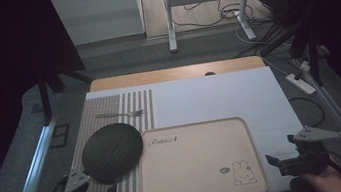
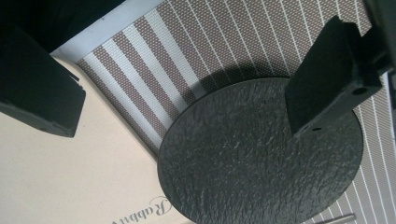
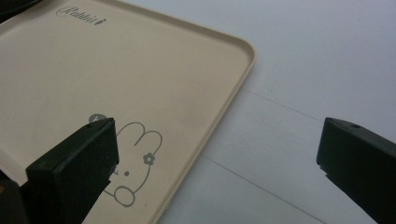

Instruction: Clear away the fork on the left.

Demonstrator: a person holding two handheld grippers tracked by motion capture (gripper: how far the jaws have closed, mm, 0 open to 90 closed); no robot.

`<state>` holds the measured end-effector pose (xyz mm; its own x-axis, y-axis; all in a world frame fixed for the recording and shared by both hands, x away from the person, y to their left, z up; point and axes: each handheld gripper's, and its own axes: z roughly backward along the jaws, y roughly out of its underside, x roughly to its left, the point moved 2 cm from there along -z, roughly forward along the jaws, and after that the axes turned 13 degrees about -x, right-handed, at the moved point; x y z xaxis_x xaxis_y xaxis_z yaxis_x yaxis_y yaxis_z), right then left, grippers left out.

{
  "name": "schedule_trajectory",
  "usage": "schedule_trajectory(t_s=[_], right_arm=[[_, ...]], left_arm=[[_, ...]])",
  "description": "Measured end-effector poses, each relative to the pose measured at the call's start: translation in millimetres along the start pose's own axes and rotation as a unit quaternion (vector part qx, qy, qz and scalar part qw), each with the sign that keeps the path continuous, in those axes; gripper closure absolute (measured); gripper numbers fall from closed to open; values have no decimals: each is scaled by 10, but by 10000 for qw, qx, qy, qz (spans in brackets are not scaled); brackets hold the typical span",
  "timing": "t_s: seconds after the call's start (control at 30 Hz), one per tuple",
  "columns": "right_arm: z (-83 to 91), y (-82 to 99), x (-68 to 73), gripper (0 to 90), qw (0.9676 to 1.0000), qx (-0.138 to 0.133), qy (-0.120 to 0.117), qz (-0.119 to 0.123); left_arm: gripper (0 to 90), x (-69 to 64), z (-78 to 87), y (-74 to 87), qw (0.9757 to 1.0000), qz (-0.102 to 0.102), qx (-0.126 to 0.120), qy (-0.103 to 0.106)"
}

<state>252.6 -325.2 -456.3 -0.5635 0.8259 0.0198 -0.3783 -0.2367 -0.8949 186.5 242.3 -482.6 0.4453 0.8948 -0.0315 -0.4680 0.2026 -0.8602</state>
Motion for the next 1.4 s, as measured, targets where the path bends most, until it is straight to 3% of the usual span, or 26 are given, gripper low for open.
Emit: schedule_trajectory(t_s=[0.13,0.63,0.9,1.17,1.4], right_arm=[[-9,-3,8,0,10000,19,-10,29],[-12,-1,8,0,10000,19,-44,26],[-14,0,8,0,10000,27,-62,36],[-16,0,9,0,10000,43,-63,42],[-20,0,12,0,9999,51,-77,43]], left_arm=[[0,32,17,8,9998,144,-59,79],[0,48,11,8,9997,207,-39,151],[0,45,10,3,9996,207,-38,169],[0,31,-18,-49,9998,48,-43,166],[0,51,-69,-79,9990,127,-82,427]])
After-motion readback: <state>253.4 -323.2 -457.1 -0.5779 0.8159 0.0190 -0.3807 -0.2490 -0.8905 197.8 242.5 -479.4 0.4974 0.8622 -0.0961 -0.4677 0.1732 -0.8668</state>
